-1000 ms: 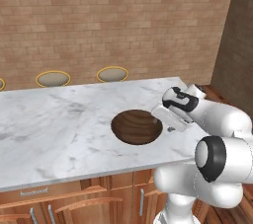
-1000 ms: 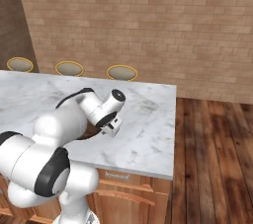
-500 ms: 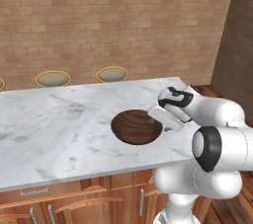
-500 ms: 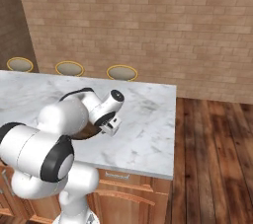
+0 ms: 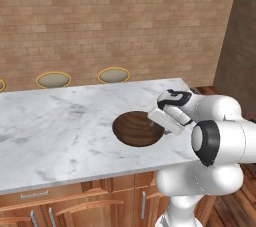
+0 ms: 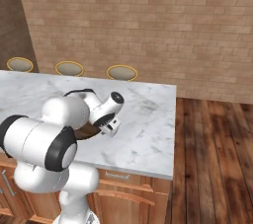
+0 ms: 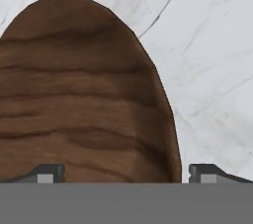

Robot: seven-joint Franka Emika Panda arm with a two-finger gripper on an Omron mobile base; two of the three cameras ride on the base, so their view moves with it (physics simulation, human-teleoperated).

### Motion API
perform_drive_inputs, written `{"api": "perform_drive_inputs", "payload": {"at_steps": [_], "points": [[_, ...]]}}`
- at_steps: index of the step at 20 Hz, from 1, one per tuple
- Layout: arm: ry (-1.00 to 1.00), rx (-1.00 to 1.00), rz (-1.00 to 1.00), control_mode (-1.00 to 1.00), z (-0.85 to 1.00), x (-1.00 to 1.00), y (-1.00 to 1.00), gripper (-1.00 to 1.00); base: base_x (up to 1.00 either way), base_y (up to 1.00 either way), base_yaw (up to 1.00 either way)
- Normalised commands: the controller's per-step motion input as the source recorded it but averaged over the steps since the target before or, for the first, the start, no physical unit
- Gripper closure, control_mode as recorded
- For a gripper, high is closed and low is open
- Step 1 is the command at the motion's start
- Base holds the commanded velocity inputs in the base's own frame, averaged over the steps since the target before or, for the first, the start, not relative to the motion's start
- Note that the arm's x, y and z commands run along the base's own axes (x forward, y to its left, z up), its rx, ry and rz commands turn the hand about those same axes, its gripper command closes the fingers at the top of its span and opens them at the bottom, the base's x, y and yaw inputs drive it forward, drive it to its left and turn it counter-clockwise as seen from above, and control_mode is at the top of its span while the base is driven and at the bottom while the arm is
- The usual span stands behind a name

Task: Pick the cup and bowl and place them in the sink. Then turn on the water.

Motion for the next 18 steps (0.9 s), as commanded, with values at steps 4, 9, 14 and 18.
{"api": "perform_drive_inputs", "payload": {"at_steps": [4,9,14,18], "points": [[-0.01,0.06,0.0,-1.0,-0.12,0.1,0.0,-1.0,0.0,0.0,0.0],[-0.01,0.06,0.0,-1.0,-0.05,0.13,0.0,-1.0,0.0,0.0,0.0],[0.0,0.05,0.0,-1.0,0.0,0.11,0.0,1.0,0.0,0.0,0.0],[-0.01,0.0,0.0,-1.0,-0.02,0.05,0.01,1.0,0.0,0.0,0.0]]}}
